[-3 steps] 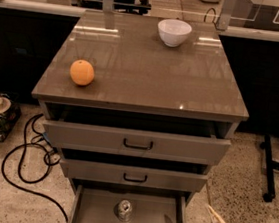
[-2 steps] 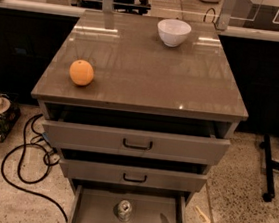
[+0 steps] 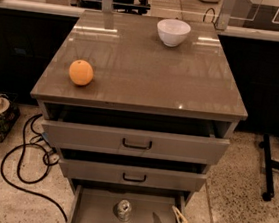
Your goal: Pick 7up can from bottom drawer and place on counter
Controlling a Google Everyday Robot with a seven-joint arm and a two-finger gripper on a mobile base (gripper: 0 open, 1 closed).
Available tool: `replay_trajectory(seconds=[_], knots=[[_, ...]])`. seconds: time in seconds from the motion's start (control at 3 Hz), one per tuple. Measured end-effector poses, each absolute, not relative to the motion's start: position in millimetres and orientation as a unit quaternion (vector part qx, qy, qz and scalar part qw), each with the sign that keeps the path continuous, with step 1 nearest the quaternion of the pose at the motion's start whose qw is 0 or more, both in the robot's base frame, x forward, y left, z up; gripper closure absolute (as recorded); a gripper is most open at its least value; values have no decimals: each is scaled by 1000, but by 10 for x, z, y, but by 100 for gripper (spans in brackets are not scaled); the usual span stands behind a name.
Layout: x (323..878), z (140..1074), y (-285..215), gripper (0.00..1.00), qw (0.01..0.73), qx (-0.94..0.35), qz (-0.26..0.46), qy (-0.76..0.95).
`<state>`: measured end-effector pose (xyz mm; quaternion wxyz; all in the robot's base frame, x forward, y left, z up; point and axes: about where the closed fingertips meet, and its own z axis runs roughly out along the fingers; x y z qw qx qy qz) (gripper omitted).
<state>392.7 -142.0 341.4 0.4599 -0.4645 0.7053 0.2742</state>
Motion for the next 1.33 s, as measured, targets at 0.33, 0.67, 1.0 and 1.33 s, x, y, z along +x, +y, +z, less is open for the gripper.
replay_trajectory(seconds=[0.33,0.67,1.0,1.33], knots=[[4013,3155,-1149,0,455,-463,291,703],[4078,3004,-864,0,457,-456,314,696],[4078,3004,-864,0,457,-456,314,696],[4265,2857,-739,0,467,-449,338,683]])
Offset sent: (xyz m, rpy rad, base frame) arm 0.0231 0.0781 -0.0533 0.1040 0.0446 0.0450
